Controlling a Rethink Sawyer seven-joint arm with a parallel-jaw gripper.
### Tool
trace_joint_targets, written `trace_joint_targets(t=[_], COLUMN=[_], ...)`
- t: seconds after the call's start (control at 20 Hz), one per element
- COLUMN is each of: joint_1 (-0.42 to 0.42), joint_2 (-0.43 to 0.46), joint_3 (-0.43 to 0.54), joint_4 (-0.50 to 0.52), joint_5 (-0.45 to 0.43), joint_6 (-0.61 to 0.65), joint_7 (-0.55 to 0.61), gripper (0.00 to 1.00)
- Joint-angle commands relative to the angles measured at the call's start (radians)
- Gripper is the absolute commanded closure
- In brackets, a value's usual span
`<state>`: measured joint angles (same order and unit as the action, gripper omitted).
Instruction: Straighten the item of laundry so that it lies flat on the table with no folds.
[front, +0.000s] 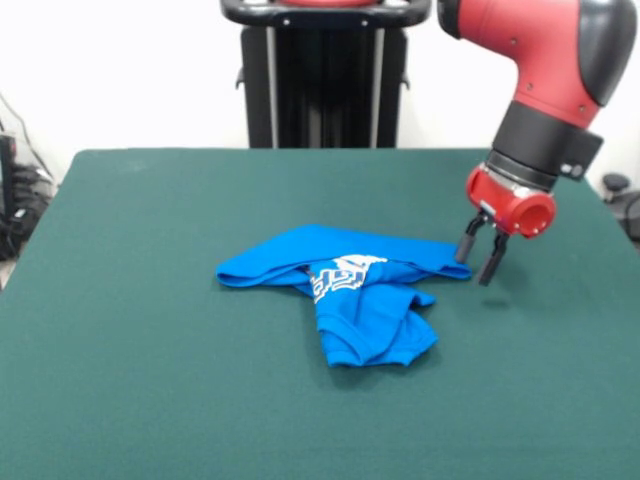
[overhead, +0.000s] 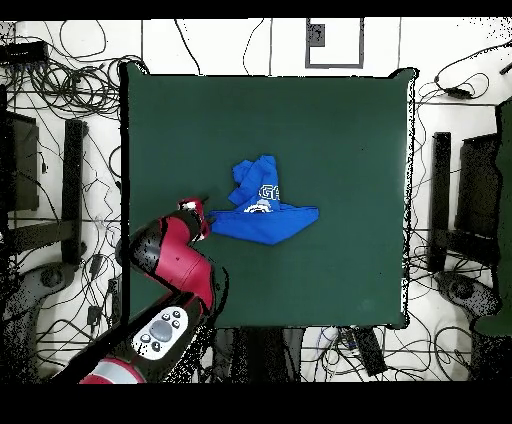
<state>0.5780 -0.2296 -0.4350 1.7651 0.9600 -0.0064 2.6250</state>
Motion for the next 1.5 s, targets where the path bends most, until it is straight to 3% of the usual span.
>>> trace_joint_targets(t=[0.05, 1.0, 1.5], joint_1=[0.035, 0.021, 0.001], joint_2=[0.078, 0.045, 0.022], joint_3=[0.040, 0.044, 0.061], joint_4=[-0.034, 0.003, 0.021], joint_5=[0.114, 0.107, 0.062], joint_6=[0.147, 0.153, 0.131], joint_7=[0.320, 0.278, 0.214], gripper=[0.00, 0.00, 0.00])
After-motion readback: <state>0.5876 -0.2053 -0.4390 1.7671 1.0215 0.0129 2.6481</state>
